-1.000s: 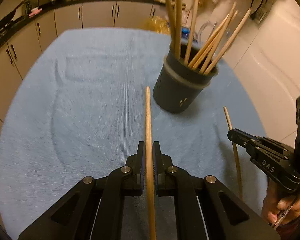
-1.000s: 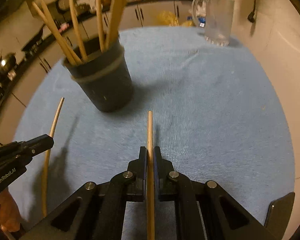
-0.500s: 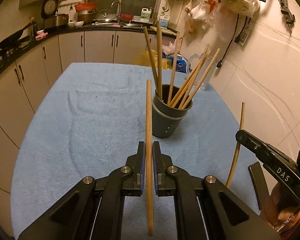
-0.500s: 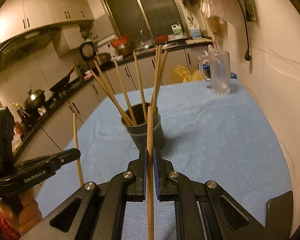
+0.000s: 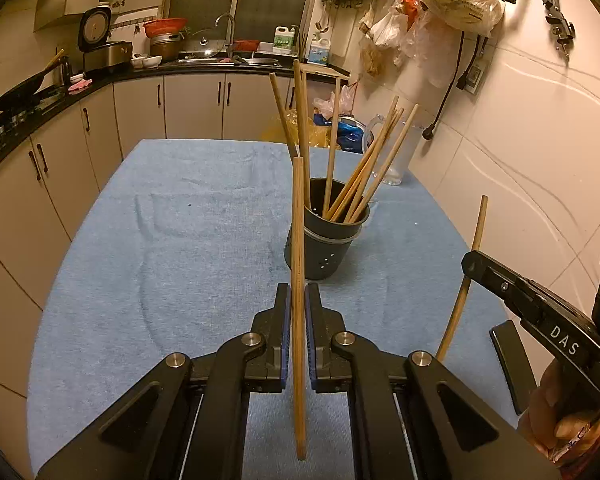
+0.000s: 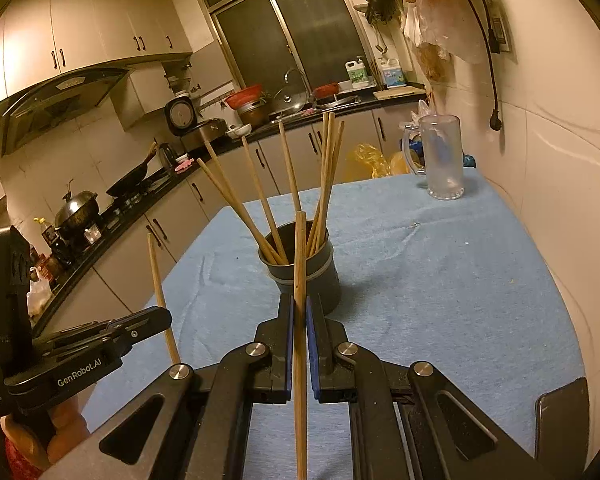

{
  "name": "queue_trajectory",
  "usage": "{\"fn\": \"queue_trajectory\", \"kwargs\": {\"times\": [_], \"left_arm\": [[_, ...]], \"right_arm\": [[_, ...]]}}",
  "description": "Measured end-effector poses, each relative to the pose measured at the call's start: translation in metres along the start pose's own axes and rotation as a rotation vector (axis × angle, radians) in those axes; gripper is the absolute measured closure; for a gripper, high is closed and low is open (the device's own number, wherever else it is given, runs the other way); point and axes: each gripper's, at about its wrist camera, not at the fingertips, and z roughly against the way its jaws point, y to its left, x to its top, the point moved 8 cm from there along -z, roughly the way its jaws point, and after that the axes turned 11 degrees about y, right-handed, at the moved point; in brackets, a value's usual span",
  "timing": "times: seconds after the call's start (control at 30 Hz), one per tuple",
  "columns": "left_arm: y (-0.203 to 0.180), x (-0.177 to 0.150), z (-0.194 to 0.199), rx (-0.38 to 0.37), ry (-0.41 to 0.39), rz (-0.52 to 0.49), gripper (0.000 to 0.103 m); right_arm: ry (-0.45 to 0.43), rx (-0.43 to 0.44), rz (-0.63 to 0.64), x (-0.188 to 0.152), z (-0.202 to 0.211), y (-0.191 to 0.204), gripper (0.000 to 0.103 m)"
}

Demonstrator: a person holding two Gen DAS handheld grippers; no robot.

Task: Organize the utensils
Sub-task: 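Carry the right tool's chopstick above the holder while the left tool carries its own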

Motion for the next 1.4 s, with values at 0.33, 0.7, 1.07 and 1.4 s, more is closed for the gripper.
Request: {"fn": "queue_trajectory", "kwargs": {"times": [0.33, 0.7, 1.07, 1.4], "left_arm": [[-0.001, 0.000, 0.003, 0.000, -0.003, 0.000, 0.097], [-0.003, 0.000, 0.008, 0.003, -0.009, -0.001, 0.097], [-0.005, 0.001, 0.010, 0.005, -0.014, -0.002, 0.097], [-0.005, 0.001, 0.010, 0.005, -0.014, -0.001, 0.097]], "right_arm": [[-0.003, 0.005, -0.003, 0.001, 0.003, 0.001, 0.096], [-0.014, 0.007, -0.005, 0.002, 0.009, 0.002, 0.096], [-0.022, 0.008, -0.008, 0.004, 0.013, 0.003, 0.096], [-0.023, 0.007, -0.008, 0.004, 0.013, 0.003, 0.096]]}}
